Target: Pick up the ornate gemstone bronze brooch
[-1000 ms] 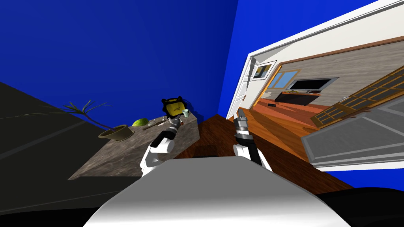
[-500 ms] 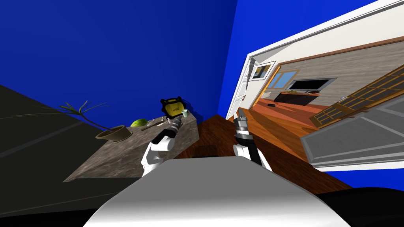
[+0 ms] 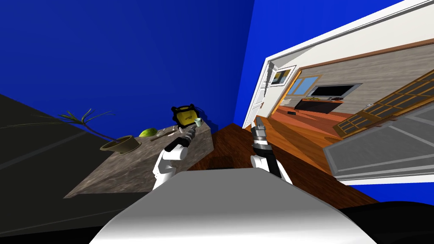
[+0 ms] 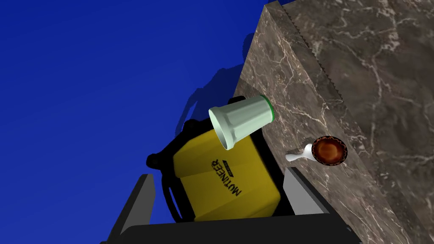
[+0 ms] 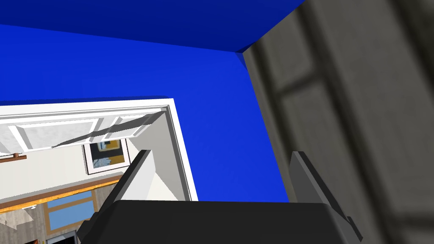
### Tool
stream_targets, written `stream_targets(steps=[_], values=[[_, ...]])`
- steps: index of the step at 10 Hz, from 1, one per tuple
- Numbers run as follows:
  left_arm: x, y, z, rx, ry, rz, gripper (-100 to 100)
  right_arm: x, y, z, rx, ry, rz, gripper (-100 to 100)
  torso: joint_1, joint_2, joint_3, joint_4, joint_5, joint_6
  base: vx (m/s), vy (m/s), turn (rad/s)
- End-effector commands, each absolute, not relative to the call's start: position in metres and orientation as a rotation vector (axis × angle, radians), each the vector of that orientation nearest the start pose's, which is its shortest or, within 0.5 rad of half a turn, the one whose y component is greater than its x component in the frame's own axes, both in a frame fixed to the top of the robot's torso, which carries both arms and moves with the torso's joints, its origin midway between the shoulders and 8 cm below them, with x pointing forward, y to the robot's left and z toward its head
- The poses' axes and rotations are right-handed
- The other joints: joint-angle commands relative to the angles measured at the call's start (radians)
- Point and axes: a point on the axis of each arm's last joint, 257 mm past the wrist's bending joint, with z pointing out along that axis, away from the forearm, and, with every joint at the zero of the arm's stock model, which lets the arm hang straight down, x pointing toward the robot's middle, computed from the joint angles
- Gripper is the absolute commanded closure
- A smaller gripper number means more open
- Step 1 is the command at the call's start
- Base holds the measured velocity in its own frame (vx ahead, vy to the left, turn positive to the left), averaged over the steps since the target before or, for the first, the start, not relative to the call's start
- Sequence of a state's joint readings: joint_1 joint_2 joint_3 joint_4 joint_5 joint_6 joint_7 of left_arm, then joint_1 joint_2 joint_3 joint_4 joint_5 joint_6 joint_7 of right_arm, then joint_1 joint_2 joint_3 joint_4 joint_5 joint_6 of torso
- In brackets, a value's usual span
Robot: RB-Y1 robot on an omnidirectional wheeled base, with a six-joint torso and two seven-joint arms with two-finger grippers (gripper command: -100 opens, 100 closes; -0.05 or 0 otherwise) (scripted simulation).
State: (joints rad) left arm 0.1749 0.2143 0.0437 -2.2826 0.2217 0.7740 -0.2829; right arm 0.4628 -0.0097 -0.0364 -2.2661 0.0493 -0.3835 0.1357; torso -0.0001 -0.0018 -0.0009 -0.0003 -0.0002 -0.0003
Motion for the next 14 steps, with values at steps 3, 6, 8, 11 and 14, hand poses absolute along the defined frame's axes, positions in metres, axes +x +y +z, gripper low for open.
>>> stream_targets(steps=[3,6,8,11,14], values=[[0.469,0.265,-0.162,-1.113,1.646,-0.842,-100,0.367,-0.287,0.008,0.638,0.744,1.097,0,0.000,0.000,0.000,0.000,0.000,0.000,0.027,-0.008,0.000],[0.468,0.268,-0.174,-1.133,1.704,-0.794,-100,0.367,-0.287,0.008,0.638,0.744,1.097,0,0.001,0.000,0.000,0.000,0.000,0.000,0.032,-0.005,0.002],[0.464,0.268,-0.185,-1.159,1.739,-0.772,-100,0.367,-0.287,0.008,0.638,0.744,1.097,0,0.001,-0.001,-0.001,0.000,0.000,0.000,0.032,0.001,0.001],[0.461,0.272,-0.196,-1.178,1.796,-0.721,-100,0.367,-0.287,0.008,0.638,0.744,1.097,0,0.001,-0.001,-0.001,0.000,0.000,0.000,0.037,0.006,0.004],[0.458,0.276,-0.207,-1.197,1.851,-0.668,-100,0.367,-0.287,0.008,0.638,0.744,1.097,0,0.001,-0.001,-0.001,0.000,0.000,0.000,0.039,0.008,0.006]])
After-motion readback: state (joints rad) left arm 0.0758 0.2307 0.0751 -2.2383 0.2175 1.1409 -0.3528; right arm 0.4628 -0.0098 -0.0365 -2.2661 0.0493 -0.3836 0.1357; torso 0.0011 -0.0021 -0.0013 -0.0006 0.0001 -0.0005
